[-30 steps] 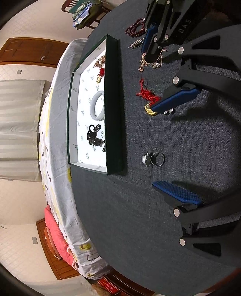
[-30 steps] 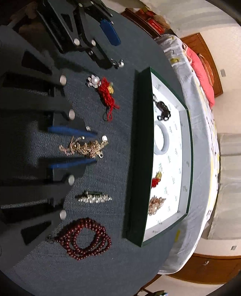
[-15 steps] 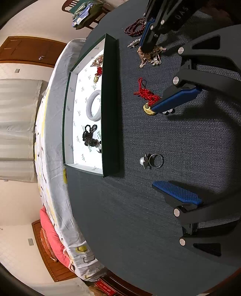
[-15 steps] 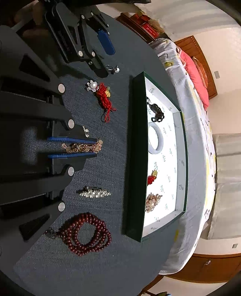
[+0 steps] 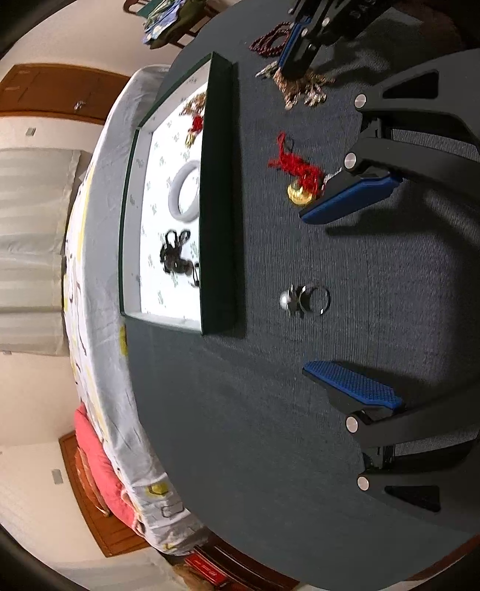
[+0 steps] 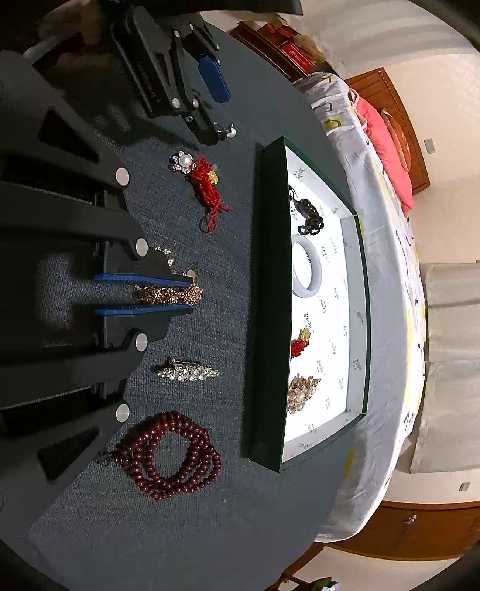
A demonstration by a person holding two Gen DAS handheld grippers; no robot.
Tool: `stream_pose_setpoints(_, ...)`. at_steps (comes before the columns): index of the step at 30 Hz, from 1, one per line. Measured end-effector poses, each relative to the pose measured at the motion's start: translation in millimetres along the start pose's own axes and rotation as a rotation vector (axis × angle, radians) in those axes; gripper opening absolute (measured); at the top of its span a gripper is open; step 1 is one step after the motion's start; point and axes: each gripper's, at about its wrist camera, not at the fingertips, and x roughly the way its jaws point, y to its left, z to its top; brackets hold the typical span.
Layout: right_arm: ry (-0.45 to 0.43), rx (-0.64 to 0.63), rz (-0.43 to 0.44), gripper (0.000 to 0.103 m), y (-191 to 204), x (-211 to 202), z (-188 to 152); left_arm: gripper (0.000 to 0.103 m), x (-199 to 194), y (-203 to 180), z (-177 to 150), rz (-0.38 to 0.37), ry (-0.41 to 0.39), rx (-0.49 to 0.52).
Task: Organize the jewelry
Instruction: 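Grasp the silver ring with the left tool while the right carries the chain to the box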
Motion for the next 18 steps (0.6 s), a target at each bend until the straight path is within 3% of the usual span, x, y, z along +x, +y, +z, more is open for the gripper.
stream_pose_setpoints(8, 0.002, 0.001, 0.001, 0.01, -1.2, 0.5, 0.1, 0.065, 12.9, 16.6, 3.7, 0.001, 0.052, -0.042)
stream_pose_setpoints(18, 0.007, 0.008, 0.002, 0.01, -3.8, 1.1, 0.1, 0.032, 16.0, 12.8, 9.5, -0.022, 0.042, 0.006)
